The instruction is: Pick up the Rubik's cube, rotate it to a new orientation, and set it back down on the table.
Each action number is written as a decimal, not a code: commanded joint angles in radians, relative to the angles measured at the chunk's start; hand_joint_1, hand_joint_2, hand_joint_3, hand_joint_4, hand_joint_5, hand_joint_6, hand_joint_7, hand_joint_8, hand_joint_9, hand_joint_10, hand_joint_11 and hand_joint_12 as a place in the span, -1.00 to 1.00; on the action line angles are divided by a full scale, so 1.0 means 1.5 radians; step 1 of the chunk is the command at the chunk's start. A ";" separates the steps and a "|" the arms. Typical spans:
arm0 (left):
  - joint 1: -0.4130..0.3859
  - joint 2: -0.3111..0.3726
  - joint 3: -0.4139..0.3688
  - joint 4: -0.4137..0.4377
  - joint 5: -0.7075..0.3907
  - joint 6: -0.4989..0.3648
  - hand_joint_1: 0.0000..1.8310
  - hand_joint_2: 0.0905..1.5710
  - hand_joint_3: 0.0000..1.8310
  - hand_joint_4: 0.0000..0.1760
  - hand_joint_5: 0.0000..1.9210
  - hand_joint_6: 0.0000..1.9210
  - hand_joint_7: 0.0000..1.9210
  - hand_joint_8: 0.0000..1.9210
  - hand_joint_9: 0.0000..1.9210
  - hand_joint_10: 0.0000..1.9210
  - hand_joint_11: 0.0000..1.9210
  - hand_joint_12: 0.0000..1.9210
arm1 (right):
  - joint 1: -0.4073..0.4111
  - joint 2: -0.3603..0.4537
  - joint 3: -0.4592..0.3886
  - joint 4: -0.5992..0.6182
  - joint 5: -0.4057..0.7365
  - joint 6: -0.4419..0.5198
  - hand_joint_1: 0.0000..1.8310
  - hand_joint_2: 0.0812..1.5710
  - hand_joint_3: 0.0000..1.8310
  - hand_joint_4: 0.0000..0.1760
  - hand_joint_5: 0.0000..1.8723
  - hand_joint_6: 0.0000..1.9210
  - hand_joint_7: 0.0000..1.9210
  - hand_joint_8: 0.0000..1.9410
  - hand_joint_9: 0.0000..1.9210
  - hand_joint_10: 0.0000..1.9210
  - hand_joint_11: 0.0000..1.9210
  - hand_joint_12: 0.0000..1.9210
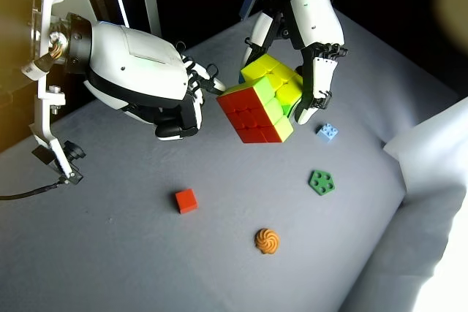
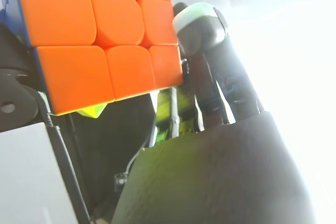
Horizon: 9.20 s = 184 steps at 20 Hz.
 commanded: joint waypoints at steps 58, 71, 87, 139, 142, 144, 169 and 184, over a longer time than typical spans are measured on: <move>-0.021 0.006 -0.002 0.045 -0.010 -0.010 0.51 0.36 -1.00 -1.00 0.02 -0.09 0.04 0.05 -0.02 0.19 -0.19 0.27 | -0.010 -0.043 0.004 0.053 -0.152 -0.047 0.34 0.46 -1.00 -1.00 -0.76 -1.00 -0.28 0.73 -0.13 1.00 -0.09 1.00; -0.021 0.006 -0.003 0.045 -0.009 -0.009 0.50 0.39 -1.00 -1.00 -0.04 -0.07 -0.01 0.14 -0.07 0.32 -0.20 0.36 | 0.016 -0.046 0.004 0.056 -0.130 -0.047 0.31 0.44 -1.00 -1.00 -0.76 -1.00 -0.32 0.88 -0.12 1.00 -0.09 1.00; -0.020 0.006 -0.004 0.043 -0.010 -0.007 0.48 0.36 -1.00 -1.00 0.09 -0.16 0.04 0.07 -0.08 0.21 -0.29 0.36 | 0.004 -0.052 0.017 0.063 -0.160 -0.048 0.43 0.52 -1.00 -1.00 -0.77 -0.99 -0.19 0.45 -0.15 1.00 -0.12 1.00; 0.174 -0.024 0.065 0.318 0.049 -0.241 0.34 0.38 -1.00 -1.00 0.10 -0.19 -0.05 0.26 -0.14 -0.05 -0.37 0.48 | 0.134 0.025 0.011 0.081 -0.044 -0.088 0.39 0.53 -0.99 -1.00 -0.74 -1.00 -0.26 0.58 -0.15 1.00 -0.11 1.00; 0.180 -0.027 0.070 0.327 0.049 -0.250 0.34 0.39 -1.00 -1.00 0.07 -0.15 -0.06 0.29 -0.14 -0.04 -0.39 0.46 | 0.134 0.024 0.011 0.081 -0.044 -0.088 0.40 0.52 -0.99 -1.00 -0.76 -1.00 -0.24 0.54 -0.16 1.00 -0.15 1.00; 0.182 -0.028 0.071 0.328 0.049 -0.252 0.31 0.45 -1.00 -0.89 -0.03 0.13 -0.13 0.29 -0.23 -0.12 -0.62 0.44 | 0.134 0.024 0.011 0.081 -0.044 -0.089 0.42 0.53 -0.99 -1.00 -0.76 -1.00 -0.22 0.48 -0.18 1.00 -0.16 1.00; 0.174 -0.003 0.062 0.477 0.054 -0.349 -0.85 0.16 -1.00 -0.91 -0.90 -1.00 -0.94 -1.00 -0.99 -1.00 -1.00 -1.00 | 0.131 0.023 0.011 0.081 -0.044 -0.101 0.27 0.44 -1.00 -1.00 -0.77 -1.00 -0.33 0.88 -0.07 1.00 -0.02 1.00; 0.104 0.063 0.006 0.518 0.142 -0.387 -0.94 0.18 -0.98 -1.00 -0.89 -1.00 -0.93 -1.00 -1.00 -1.00 -1.00 -1.00 | 0.113 0.019 -0.019 0.081 -0.021 -0.102 -0.14 0.75 -0.99 -1.00 -0.50 0.41 -0.35 0.88 -0.28 1.00 -0.22 1.00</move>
